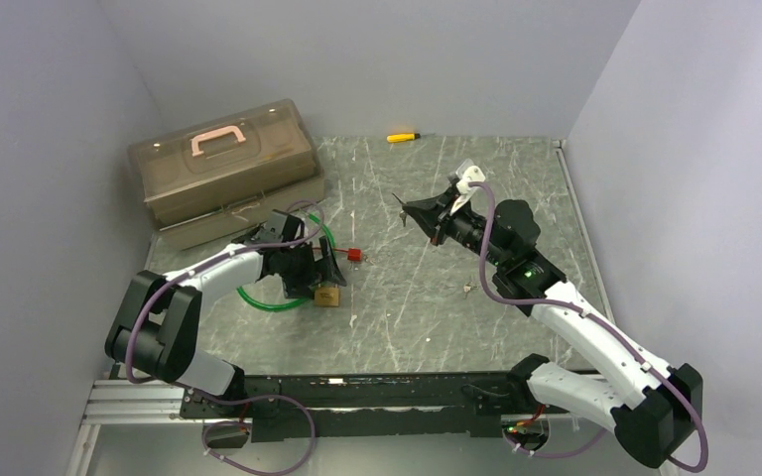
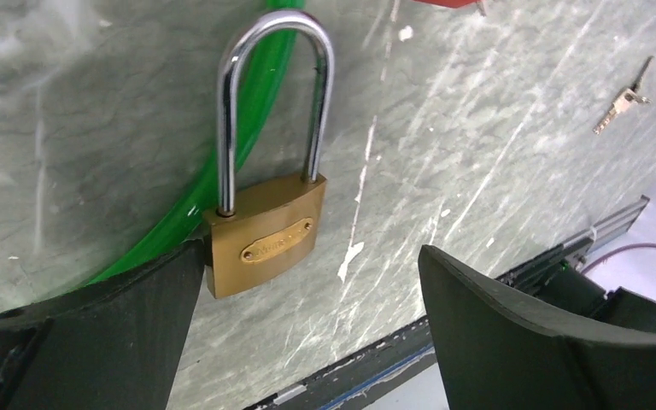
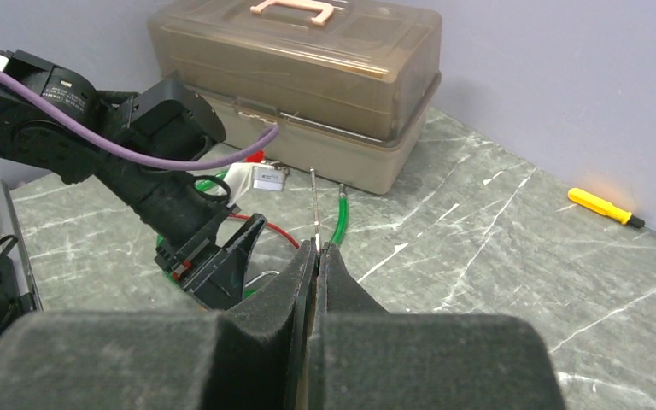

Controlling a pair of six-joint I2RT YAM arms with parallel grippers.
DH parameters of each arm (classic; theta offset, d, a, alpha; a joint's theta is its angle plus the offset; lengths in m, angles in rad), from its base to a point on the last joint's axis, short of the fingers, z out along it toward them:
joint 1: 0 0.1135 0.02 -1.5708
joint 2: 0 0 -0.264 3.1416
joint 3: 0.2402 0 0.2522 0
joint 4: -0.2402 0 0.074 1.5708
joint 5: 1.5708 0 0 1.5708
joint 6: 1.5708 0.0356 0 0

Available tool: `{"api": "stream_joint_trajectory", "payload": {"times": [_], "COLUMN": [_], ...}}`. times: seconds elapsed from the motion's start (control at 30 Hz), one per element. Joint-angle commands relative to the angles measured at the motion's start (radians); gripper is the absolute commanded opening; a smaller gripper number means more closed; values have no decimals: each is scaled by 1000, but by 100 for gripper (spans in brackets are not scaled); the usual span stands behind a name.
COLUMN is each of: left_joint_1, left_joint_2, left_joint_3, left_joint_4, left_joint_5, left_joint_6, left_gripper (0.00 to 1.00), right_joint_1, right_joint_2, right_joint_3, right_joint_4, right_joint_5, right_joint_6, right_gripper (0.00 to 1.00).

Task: Unlock with the key
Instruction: Place the lock at the center of the board.

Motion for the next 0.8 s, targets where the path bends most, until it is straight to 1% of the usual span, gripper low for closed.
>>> {"api": "stream_joint_trajectory", "payload": {"times": [0.0,0.03,0.1,0.13,0.2,0.27,0.3,0.33,0.37,0.4,0.43,0.47,0.5,0.57,0.6,0.67,0.77], "left_joint_1": [-4,-4,-4,-4,-5,-5,-6,-7,-7,-7,-7,-7,-7,-7,-8,-8,-19], "left_joint_2": [-18,-16,-18,-9,42,111,140,157,154,141,88,39,-7,-97,-126,-158,-140], "left_joint_3": [77,103,165,213,332,460,520,561,585,578,544,494,438,313,246,177,171], "left_joint_4": [-5,-42,-130,-206,-387,-542,-610,-651,-674,-663,-631,-589,-550,-421,-385,-333,-371], "left_joint_5": [116,144,217,242,259,184,142,103,63,30,10,3,11,42,67,125,196], "left_joint_6": [170,224,421,539,837,1084,1237,1377,1562,1666,1860,2007,2166,2413,2538,2733,2943], "left_gripper": [99,99,99,99,99,99,99,99,99,99,99,99,99,99,99,99,99], "right_joint_1": [-6,-6,-7,-8,-7,-8,-8,-6,-8,-9,-10,-11,-12,-14,-15,-17,-18], "right_joint_2": [-29,-31,-33,-36,-39,-40,-42,-44,-46,-50,-52,-56,-65,-77,-83,-93,-101], "right_joint_3": [18,21,25,26,27,28,27,28,29,32,35,38,39,34,33,24,19], "right_joint_4": [26,22,14,12,8,7,6,3,1,-5,-11,-15,-17,-15,-13,-9,-14], "right_joint_5": [-12,-12,-12,-11,-13,-13,-12,-10,-8,-6,-4,0,2,11,14,16,16], "right_joint_6": [-2,-4,-7,-8,-9,-6,-6,-6,-6,-6,-6,-5,-3,3,5,14,18], "right_gripper": [0,0,0,0,0,0,0,0,0,0,0,0,0,0,0,0,0]}}
